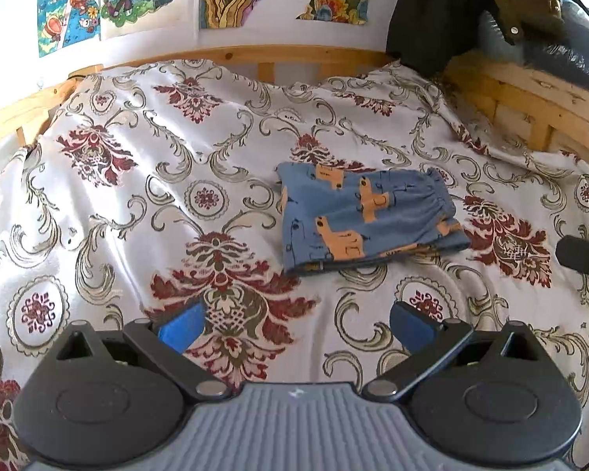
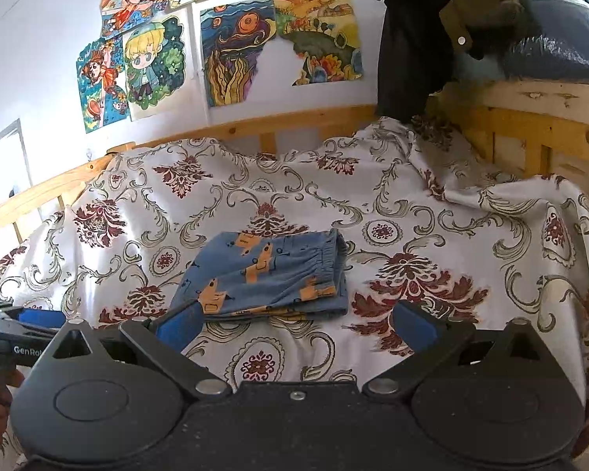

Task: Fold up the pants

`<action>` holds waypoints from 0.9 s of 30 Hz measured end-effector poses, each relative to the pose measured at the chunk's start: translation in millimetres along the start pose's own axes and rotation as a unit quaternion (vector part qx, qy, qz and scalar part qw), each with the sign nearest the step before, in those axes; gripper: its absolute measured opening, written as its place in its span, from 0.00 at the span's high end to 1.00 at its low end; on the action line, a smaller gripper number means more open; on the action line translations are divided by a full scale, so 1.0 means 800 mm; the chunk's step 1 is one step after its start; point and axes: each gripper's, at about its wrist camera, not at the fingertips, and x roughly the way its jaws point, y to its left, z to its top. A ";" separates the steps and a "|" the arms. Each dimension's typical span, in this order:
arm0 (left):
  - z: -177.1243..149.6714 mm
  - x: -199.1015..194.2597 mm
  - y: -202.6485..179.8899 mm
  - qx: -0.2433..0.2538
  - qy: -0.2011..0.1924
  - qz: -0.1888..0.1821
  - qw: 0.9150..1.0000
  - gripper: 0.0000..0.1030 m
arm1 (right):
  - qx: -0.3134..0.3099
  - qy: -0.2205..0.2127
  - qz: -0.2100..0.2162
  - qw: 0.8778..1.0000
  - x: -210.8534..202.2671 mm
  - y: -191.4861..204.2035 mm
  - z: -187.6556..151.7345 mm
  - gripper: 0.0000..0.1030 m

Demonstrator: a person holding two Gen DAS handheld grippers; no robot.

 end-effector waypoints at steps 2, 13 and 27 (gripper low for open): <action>-0.001 0.000 0.001 -0.001 0.002 -0.002 1.000 0.00 | 0.001 0.002 0.001 1.000 0.002 -0.001 0.000 0.01; -0.005 0.002 0.006 -0.009 0.011 -0.002 1.000 0.00 | -0.003 0.011 0.006 1.000 0.006 -0.001 -0.002 0.01; -0.006 0.002 0.008 -0.011 0.014 0.000 1.000 0.00 | -0.002 0.017 0.006 1.000 0.008 -0.001 -0.003 0.01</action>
